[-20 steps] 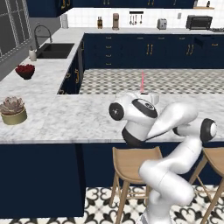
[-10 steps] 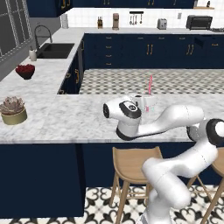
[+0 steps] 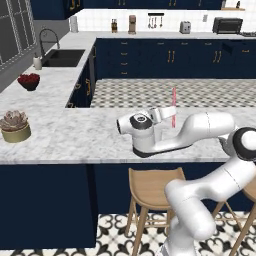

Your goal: Take a straw from the drawer in front and place it inside the glass cup on the dining counter.

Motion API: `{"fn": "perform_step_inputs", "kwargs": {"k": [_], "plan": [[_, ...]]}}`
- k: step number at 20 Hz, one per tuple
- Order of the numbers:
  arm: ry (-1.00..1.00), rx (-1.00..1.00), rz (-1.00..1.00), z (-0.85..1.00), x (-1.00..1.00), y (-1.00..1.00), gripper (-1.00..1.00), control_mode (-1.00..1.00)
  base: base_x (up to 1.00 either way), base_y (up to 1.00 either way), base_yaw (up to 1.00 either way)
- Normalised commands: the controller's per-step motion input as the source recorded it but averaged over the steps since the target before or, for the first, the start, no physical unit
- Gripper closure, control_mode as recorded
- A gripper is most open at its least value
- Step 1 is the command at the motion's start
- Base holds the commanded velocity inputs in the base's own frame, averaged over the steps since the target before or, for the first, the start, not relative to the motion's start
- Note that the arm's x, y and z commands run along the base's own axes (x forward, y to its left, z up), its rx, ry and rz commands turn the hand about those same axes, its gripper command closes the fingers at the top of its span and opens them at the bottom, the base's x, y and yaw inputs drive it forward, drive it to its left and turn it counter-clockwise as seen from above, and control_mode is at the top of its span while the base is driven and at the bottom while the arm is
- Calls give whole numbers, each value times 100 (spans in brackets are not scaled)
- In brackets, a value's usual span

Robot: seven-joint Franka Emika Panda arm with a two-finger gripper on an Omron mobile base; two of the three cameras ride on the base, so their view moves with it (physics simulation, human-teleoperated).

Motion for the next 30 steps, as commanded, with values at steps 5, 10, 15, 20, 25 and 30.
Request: {"fn": "perform_step_inputs", "kwargs": {"k": [5, 10, 15, 20, 25, 30], "plan": [[-32, 0, -7, -26, 33, 36, 100, -100, 0, 0, 0], [-32, 0, -5, -45, 56, 33, 100, -100, 0, 0, 0], [-31, 0, -3, -81, 49, 27, 100, -100, 0, 0, 0], [-40, 4, 0, -95, 32, 7, 100, -100, 0, 0, 0], [-50, 18, 3, -51, 21, 0, 100, -100, 0, 0, 0], [-47, 23, 5, -7, 7, 3, 100, -100, 0, 0, 0]]}}
